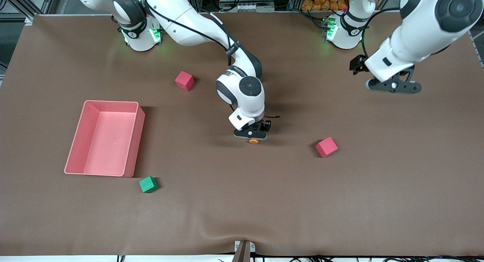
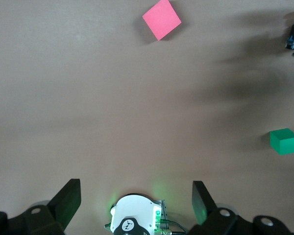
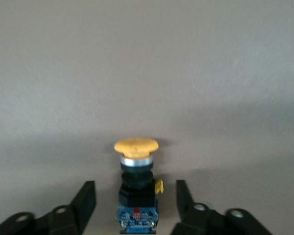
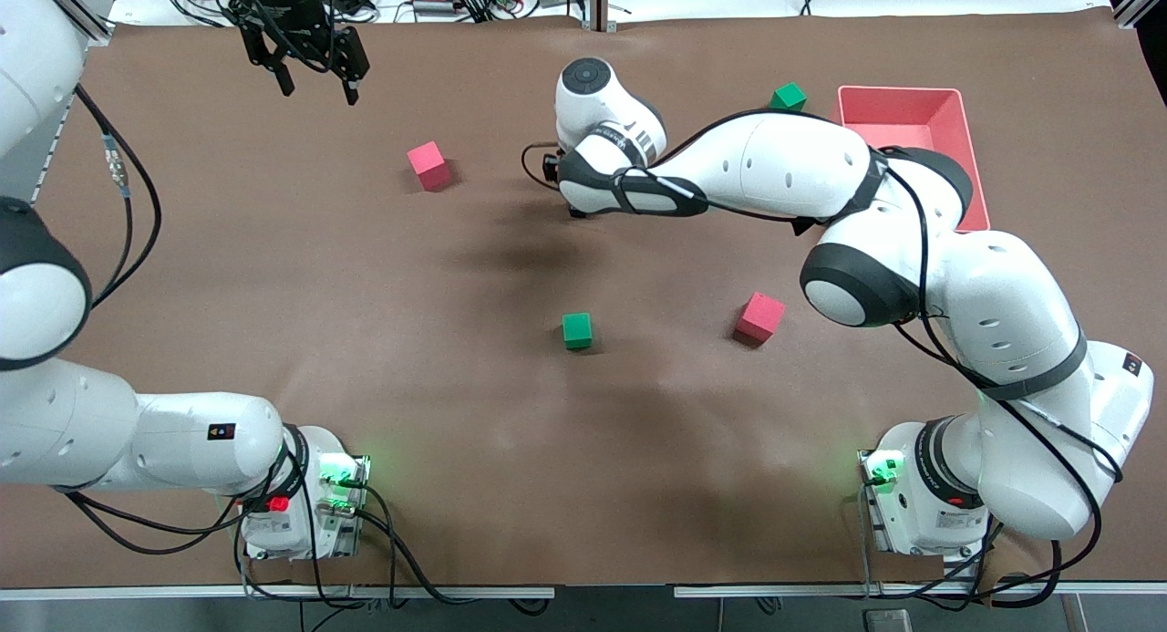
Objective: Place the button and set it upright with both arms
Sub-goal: 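Set the button down upright, release it while the left gripper approaches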
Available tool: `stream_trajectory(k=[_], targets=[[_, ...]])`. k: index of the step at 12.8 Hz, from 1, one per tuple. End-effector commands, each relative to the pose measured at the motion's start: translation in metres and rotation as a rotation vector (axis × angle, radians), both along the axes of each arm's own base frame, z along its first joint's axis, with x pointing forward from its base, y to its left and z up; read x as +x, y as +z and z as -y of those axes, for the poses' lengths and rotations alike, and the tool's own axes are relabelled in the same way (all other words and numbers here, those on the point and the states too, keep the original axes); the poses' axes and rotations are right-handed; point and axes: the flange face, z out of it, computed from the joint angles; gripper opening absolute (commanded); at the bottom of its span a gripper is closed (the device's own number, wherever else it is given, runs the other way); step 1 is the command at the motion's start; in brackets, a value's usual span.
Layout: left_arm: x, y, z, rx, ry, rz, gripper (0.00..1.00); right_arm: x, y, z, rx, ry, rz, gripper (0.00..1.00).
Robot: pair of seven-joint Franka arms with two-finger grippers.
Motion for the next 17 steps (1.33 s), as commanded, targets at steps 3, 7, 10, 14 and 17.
stream_trajectory(k=[3, 7, 10, 14, 17], targets=[[0.018, -0.022, 0.008, -0.036, 0.043, -0.051, 1.00, 0.045, 0.094, 0.061, -0.049, -0.056, -0.025, 1.00], [0.007, -0.039, 0.052, 0.008, 0.089, -0.078, 1.00, 0.074, 0.174, 0.177, -0.113, 0.028, -0.102, 1.00], [0.004, -0.061, 0.111, -0.014, 0.129, -0.136, 1.00, 0.069, 0.217, 0.279, -0.107, 0.052, -0.114, 1.00], [0.018, -0.109, 0.180, -0.024, 0.111, -0.181, 1.00, 0.053, 0.290, 0.431, -0.096, 0.103, -0.159, 1.00], [0.020, -0.153, 0.232, -0.040, 0.110, -0.178, 1.00, 0.031, 0.334, 0.519, -0.064, 0.124, -0.199, 1.00]])
